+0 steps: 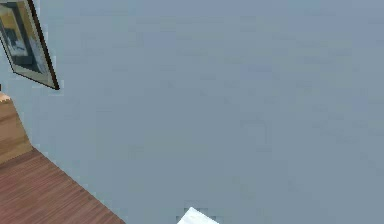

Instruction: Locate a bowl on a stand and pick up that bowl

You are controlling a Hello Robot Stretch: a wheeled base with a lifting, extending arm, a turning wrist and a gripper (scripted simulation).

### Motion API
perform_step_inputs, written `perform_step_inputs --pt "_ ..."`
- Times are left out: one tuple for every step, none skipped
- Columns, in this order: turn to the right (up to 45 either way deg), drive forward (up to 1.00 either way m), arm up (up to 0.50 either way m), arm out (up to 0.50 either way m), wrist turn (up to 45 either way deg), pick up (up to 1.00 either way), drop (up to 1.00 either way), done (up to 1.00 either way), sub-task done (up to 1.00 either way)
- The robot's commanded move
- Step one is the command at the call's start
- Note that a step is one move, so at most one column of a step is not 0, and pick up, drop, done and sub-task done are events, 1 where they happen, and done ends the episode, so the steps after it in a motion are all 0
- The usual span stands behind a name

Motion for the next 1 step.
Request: perform_step_inputs --pt "0.0 0.0 0.0 0.24 0.0 0.0 0.0 0.0 0.0"
